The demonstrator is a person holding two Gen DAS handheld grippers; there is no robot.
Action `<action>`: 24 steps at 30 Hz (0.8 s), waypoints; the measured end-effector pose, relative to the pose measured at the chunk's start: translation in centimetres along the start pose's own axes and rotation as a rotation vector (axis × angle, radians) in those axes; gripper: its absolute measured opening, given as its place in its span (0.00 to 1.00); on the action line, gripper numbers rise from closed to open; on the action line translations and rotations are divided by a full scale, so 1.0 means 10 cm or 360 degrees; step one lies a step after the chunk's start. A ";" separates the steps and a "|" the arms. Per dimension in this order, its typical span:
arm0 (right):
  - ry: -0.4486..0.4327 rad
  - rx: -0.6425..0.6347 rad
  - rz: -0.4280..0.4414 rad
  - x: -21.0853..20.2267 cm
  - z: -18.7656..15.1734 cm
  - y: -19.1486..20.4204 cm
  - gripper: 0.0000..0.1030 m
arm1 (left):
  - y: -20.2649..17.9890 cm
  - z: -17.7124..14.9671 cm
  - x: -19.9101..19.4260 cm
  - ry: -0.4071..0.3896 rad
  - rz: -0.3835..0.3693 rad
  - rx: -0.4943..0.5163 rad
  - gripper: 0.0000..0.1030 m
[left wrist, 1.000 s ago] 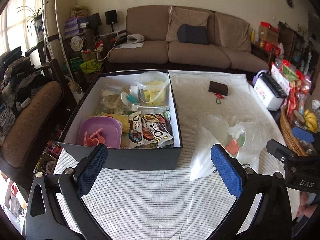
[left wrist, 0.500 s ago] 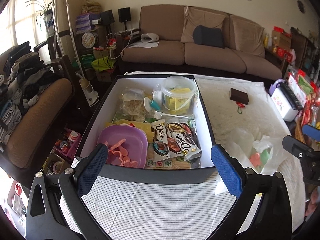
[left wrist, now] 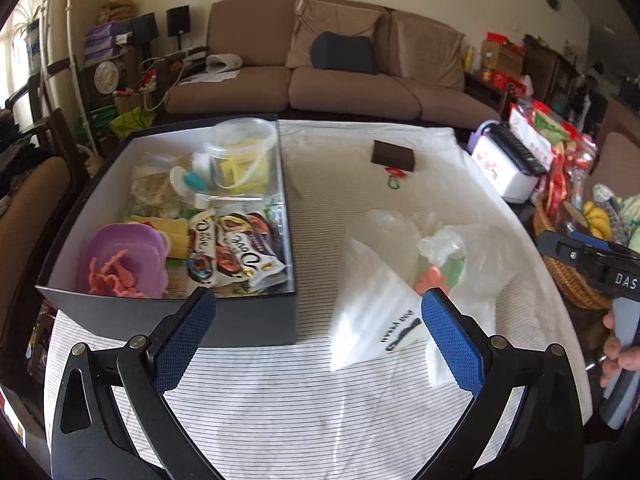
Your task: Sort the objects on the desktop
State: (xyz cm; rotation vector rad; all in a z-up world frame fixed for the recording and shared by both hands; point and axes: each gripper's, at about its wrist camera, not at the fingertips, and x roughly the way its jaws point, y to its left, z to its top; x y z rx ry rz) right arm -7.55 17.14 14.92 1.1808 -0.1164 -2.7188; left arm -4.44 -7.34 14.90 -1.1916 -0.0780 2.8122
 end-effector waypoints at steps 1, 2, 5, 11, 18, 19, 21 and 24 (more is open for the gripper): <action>0.0001 0.0014 0.0000 0.00 -0.02 -0.08 1.00 | -0.11 -0.01 0.05 0.0010 -0.0017 0.0028 1.00; 0.0002 0.0027 0.0001 0.00 -0.05 -0.16 1.00 | -0.20 -0.02 0.10 0.0019 -0.0030 0.0051 1.00; 0.0015 0.0089 0.0050 0.03 -0.11 -0.38 1.00 | -0.48 0.00 0.27 0.0059 -0.0053 0.0120 1.00; 0.0098 0.0300 0.0307 0.29 -0.21 -0.69 0.99 | -0.89 0.03 0.61 0.0147 -0.0152 0.0238 1.00; 0.0213 0.0381 0.0553 0.69 -0.29 -0.73 0.63 | -1.06 -0.01 0.93 0.0274 -0.0272 0.0339 0.55; 0.0223 0.0376 0.0579 0.73 -0.29 -0.72 0.57 | -1.07 -0.03 0.97 0.0299 -0.0289 0.0346 0.50; 0.0234 0.0366 0.0623 0.77 -0.30 -0.69 0.41 | -1.08 -0.06 1.04 0.0334 -0.0314 0.0351 0.29; 0.0220 0.0328 0.0627 0.72 -0.30 -0.66 0.26 | -1.04 -0.07 1.04 0.0336 -0.0393 0.0319 0.04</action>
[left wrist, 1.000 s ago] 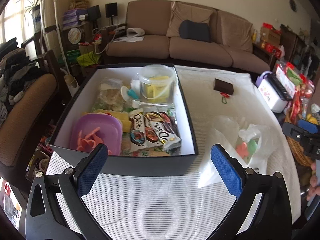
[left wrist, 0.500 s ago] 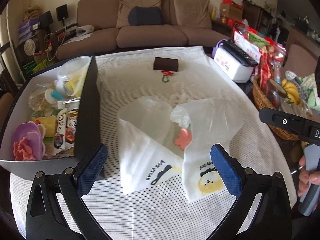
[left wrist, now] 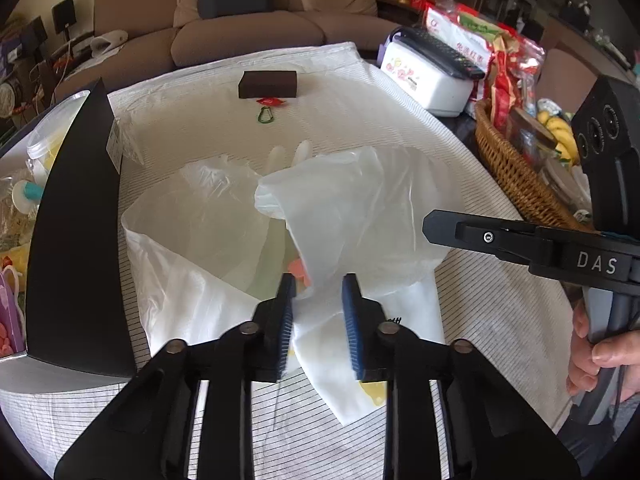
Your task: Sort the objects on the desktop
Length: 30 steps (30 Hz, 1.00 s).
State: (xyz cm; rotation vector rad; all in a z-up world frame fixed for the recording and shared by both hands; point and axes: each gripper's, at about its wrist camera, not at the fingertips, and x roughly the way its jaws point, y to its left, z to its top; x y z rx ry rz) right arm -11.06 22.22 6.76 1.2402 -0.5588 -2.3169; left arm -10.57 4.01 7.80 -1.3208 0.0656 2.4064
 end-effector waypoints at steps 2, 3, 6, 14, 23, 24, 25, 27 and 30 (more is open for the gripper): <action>-0.0013 -0.0035 0.0025 -0.07 0.01 0.06 0.24 | 0.04 0.02 -0.06 -0.0001 -0.0081 -0.0044 0.03; -0.0036 -0.0060 0.0028 -0.13 0.02 0.11 0.22 | 0.05 0.04 -0.13 -0.0020 -0.0098 -0.0050 0.03; -0.0127 -0.0162 0.0061 -0.37 0.11 0.35 0.19 | 0.01 0.17 -0.43 -0.0111 -0.0134 0.0001 0.03; -0.0391 -0.0381 0.0188 -1.27 0.53 1.30 0.19 | -0.02 0.72 -1.69 -0.0365 -0.0150 0.0089 0.03; -0.0523 -0.0448 0.0330 -2.05 0.65 1.90 0.19 | -0.04 0.92 -2.60 -0.0483 -0.0116 0.0193 0.03; -0.0512 -0.0440 0.0345 -2.07 0.62 1.90 0.19 | -0.06 0.87 -2.62 -0.0479 -0.0111 0.0213 0.03; -0.0498 -0.0430 0.0352 -2.07 0.58 1.89 0.19 | -0.08 0.81 -2.63 -0.0473 -0.0107 0.0225 0.03; -0.0464 -0.0403 0.0374 -2.03 0.50 1.85 0.19 | -0.11 0.72 -2.57 -0.0436 -0.0105 0.0232 0.03; -0.0412 -0.0339 0.0382 -1.93 0.45 1.75 0.19 | -0.12 0.68 -2.42 -0.0358 -0.0115 0.0186 0.03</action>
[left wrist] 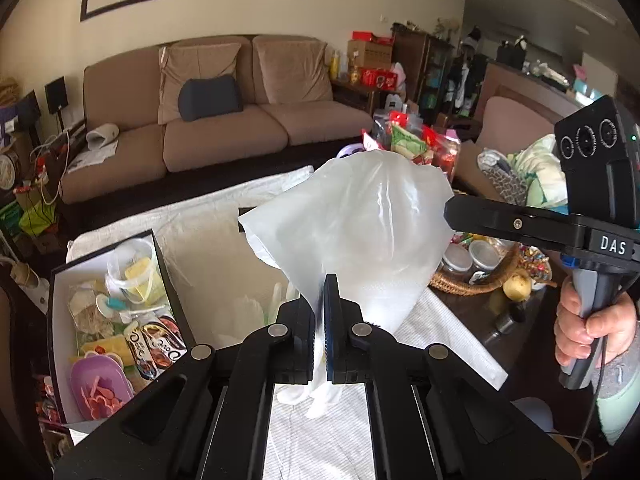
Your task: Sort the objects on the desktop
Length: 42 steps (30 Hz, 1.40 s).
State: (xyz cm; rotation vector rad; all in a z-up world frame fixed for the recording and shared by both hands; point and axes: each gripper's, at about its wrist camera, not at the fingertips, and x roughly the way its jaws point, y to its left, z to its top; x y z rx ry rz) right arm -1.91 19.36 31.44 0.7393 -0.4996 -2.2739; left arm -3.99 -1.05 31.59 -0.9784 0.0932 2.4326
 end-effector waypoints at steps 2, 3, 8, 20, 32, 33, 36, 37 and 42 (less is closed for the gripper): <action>0.0009 0.0035 -0.0008 0.03 -0.01 -0.08 0.19 | -0.01 0.00 0.11 0.0027 -0.0038 -0.0034 0.03; 0.0008 0.0041 -0.0018 0.03 0.00 -0.11 0.19 | -0.03 0.02 0.15 0.0035 -0.0046 -0.0044 0.03; -0.0054 0.0047 -0.0065 -0.16 0.13 -0.20 0.19 | -0.26 0.15 0.17 -0.0015 -0.0105 -0.0006 0.03; 0.0289 0.0140 -0.0137 -0.54 -1.13 -0.54 0.19 | -0.81 -1.15 0.44 0.0371 -0.0258 0.0124 0.04; 0.0692 0.0225 -0.0213 -0.41 -2.33 -0.74 0.19 | -1.19 -2.34 0.79 0.0674 -0.0315 0.0171 0.04; 0.0667 0.0191 -0.0215 -0.38 -2.25 -0.71 0.19 | -1.18 -2.18 0.75 0.0636 -0.0312 0.0169 0.04; 0.0607 0.0154 -0.0203 -0.24 -2.00 -0.67 0.19 | -1.08 -1.76 0.77 0.0551 -0.0307 0.0151 0.04; 0.0590 0.0135 -0.0214 -0.17 -1.91 -0.67 0.19 | -1.04 -1.66 0.81 0.0531 -0.0280 0.0149 0.04; 0.0505 0.0124 -0.0348 0.09 -1.52 -0.89 0.19 | -0.71 -1.42 1.29 0.0601 -0.0153 0.0009 0.04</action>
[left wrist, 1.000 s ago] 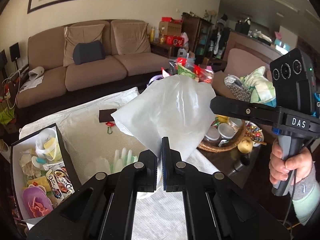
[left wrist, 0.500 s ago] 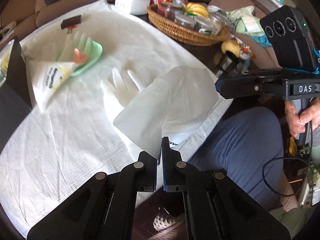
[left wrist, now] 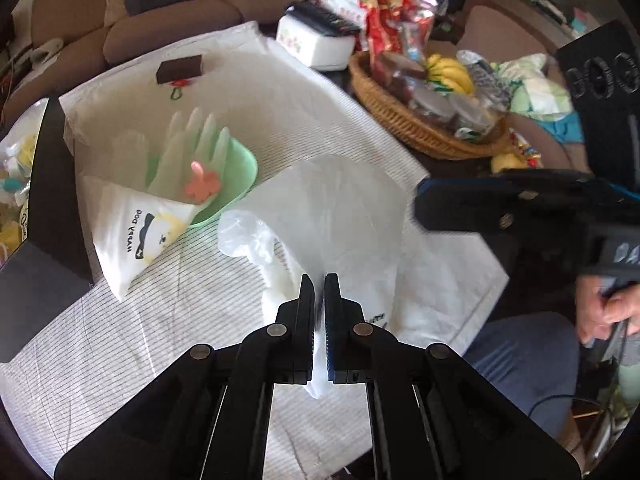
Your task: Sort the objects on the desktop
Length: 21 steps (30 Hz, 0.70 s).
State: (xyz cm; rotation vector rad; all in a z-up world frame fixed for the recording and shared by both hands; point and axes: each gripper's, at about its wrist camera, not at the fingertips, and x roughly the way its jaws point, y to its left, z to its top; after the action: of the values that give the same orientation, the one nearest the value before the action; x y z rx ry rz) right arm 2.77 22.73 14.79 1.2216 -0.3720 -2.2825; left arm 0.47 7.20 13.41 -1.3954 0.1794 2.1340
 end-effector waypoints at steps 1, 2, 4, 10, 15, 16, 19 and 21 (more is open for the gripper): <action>-0.0028 0.0039 -0.0037 0.00 0.05 -0.08 0.21 | 0.06 -0.01 0.16 0.0076 -0.0001 -0.0009 0.04; -0.0053 0.0085 -0.0076 -0.01 0.08 -0.17 0.24 | 0.13 -0.08 0.37 0.0185 0.0011 -0.0012 0.06; -0.0062 0.0180 -0.0119 -0.01 0.07 -0.34 0.34 | 0.19 -0.19 0.61 0.0300 0.0123 0.0032 0.06; 0.0089 0.0241 -0.0198 0.17 -0.25 -0.59 0.38 | 0.37 -0.34 0.42 0.0123 0.0086 -0.0023 0.38; 0.0055 0.0305 -0.0094 0.39 -0.25 -0.62 0.51 | 0.55 -0.31 0.14 -0.0050 -0.0007 -0.0159 0.53; 0.0035 0.0310 -0.0075 0.44 -0.20 -0.60 0.55 | 0.60 -0.28 0.14 -0.0053 0.0016 -0.0186 0.53; 0.0015 0.0384 -0.0015 0.66 -0.05 -0.62 0.65 | 0.78 -0.15 0.22 -0.0059 0.0010 -0.0308 0.53; 0.0018 0.0484 0.0057 0.81 0.02 -0.71 0.65 | 0.89 -0.01 0.33 -0.0072 -0.0080 -0.0452 0.52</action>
State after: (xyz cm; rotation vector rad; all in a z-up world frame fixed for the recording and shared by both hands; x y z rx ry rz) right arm -3.35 24.00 5.98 1.3591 -0.7527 -2.2444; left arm -5.12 1.09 8.70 -1.4876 -0.1820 2.2109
